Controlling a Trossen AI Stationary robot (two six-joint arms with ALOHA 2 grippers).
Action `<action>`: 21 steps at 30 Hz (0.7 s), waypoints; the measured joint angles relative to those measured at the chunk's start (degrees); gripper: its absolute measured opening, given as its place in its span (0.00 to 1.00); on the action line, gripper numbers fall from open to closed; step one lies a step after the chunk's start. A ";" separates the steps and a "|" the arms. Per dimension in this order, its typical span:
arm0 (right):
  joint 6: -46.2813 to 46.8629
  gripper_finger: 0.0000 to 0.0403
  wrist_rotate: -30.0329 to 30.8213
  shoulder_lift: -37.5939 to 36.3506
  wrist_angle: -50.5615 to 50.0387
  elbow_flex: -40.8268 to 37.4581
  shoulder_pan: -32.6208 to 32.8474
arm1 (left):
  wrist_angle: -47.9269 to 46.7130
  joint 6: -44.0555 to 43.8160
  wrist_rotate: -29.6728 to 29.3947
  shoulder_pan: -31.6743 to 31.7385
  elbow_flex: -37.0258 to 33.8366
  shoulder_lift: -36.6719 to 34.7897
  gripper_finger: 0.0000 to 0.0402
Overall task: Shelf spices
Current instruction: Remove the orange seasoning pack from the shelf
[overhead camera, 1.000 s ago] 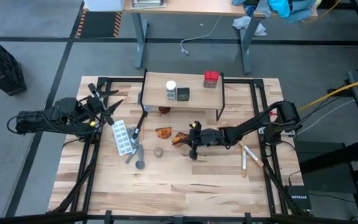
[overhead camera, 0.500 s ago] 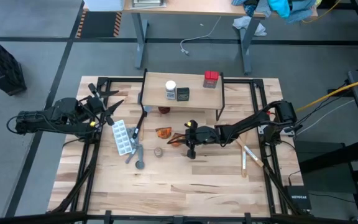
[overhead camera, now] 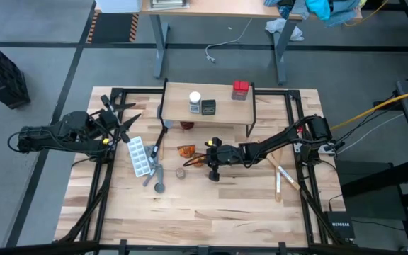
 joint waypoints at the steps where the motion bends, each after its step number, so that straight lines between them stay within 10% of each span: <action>1: 0.00 0.07 0.01 0.00 -0.11 0.00 0.00 | 0.00 0.00 0.00 0.00 0.00 0.00 0.48; 21: 1.17 0.14 4.38 0.00 -0.21 -0.02 0.00 | 0.07 0.00 0.02 0.00 0.00 0.00 0.48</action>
